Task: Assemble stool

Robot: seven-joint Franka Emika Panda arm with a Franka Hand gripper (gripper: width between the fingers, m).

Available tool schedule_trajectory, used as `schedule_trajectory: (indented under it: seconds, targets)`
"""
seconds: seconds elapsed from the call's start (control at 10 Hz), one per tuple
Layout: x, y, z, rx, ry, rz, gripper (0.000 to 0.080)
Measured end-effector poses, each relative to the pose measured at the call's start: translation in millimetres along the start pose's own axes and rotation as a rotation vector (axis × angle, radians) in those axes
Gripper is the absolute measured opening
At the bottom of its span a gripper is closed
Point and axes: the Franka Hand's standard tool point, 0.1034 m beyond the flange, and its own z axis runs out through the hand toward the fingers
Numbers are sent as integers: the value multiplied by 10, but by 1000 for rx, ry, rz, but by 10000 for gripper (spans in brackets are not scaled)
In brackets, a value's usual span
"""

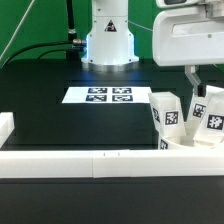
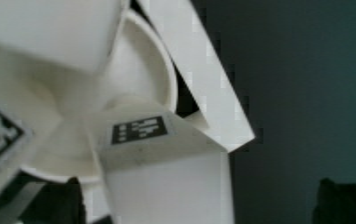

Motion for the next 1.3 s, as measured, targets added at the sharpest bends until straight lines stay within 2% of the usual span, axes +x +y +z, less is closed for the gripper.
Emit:
schedule_trajectory:
  seconds: [0.1, 0.2, 0.3, 0.5, 0.6, 0.7, 0.9, 1.2, 1.3]
  targets:
    - [2, -29, -17, -1, 7, -113, 649]
    - [65, -12, -91, 8, 66, -134, 649]
    - [34, 20, -75, 2, 61, -162, 649]
    - [51, 63, -68, -21, 61, -365, 649]
    - [78, 110, -73, -50, 61, -590, 649]
    - [85, 136, -56, -63, 55, -758, 649]
    - [31, 110, 71, -103, 7, -1076, 649]
    - [75, 190, 56, -132, -4, -1246, 649]
    - [42, 214, 96, -130, -50, -1227, 649]
